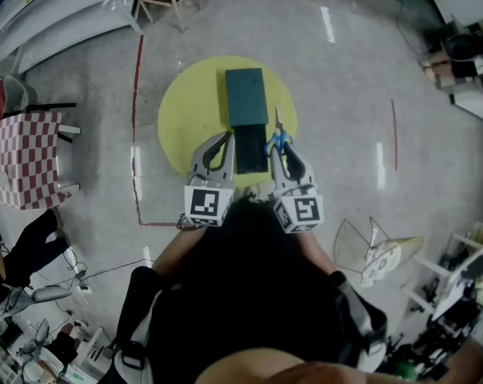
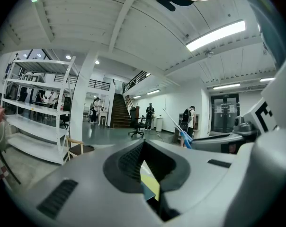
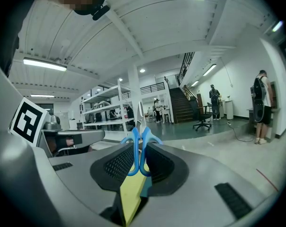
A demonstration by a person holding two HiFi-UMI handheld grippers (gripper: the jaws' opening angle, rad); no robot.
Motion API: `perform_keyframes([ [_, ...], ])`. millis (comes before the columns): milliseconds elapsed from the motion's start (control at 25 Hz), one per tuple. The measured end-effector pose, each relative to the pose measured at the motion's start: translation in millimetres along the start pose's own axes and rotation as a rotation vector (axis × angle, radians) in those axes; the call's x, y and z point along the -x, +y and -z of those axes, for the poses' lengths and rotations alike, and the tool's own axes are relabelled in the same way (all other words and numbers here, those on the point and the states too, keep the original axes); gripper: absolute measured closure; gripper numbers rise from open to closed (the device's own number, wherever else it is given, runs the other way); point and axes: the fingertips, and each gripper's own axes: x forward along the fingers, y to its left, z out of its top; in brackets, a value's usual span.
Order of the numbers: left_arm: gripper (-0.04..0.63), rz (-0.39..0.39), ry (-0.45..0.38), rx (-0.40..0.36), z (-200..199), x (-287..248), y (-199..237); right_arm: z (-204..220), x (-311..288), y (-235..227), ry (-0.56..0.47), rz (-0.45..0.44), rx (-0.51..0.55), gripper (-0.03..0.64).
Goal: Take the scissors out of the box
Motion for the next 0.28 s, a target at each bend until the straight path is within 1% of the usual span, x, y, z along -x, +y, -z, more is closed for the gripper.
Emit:
perform_keyframes([
  [280, 0.601, 0.002, 0.003, 0.0, -3.3, -5.1, -3.8, 0.2, -0.1, -5.3, 0.012, -0.004, 0.004, 0.535],
])
